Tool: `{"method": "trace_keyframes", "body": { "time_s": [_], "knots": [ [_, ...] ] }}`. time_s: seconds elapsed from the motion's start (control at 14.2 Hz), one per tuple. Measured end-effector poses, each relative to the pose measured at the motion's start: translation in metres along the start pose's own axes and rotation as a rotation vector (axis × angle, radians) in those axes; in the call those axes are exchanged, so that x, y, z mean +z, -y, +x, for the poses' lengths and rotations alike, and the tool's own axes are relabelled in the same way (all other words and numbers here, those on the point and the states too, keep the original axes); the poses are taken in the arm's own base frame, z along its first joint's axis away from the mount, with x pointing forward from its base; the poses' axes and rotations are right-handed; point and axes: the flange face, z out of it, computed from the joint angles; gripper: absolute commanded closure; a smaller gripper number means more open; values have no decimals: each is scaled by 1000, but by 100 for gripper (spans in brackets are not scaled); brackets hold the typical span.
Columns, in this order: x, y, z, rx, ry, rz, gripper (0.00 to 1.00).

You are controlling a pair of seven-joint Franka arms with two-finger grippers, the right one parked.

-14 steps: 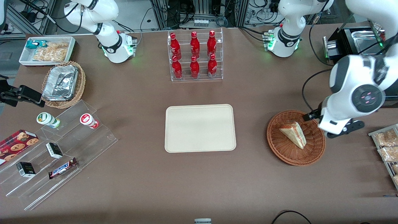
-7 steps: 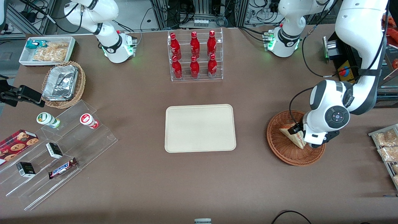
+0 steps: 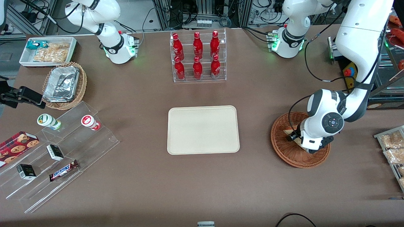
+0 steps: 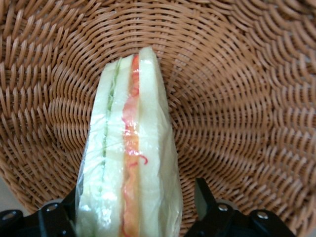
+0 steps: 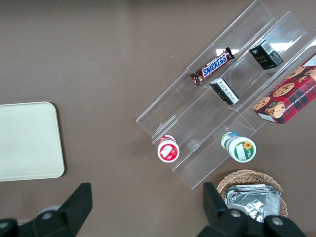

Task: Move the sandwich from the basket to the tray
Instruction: 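Lower the left gripper and close it on the sandwich, then lift the sandwich and carry it over the cream tray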

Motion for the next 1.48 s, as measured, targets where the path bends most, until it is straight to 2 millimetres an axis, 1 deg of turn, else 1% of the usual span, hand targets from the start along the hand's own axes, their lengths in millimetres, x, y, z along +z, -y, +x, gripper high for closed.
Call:
{"method": "trace_keyframes", "body": {
  "time_s": [0.07,0.21,0.35,0.42,0.49,0.56,0.64,0.71,0.85,0.92,1.13,1.2,1.27,1.48],
  "knots": [
    [-1,1,2,-3,-2,-2,88],
    [-8,0,5,-6,-11,-8,90],
    [-23,-2,8,-1,-3,8,91],
    [-34,-6,8,11,4,20,90],
    [-47,-12,7,31,4,23,89],
    [-62,-25,1,57,-3,18,89],
    [-76,-45,-12,93,-16,5,89],
    [-88,-68,-30,138,-28,-4,88],
    [-99,-113,-76,234,-51,-10,87],
    [-100,-132,-99,279,-57,-7,81],
    [-90,-180,-164,395,-63,-20,79],
    [-86,-197,-186,424,-58,-51,68],
    [-81,-216,-211,453,-52,-91,66],
    [-72,-273,-282,494,-46,-171,67]
  ]
}}
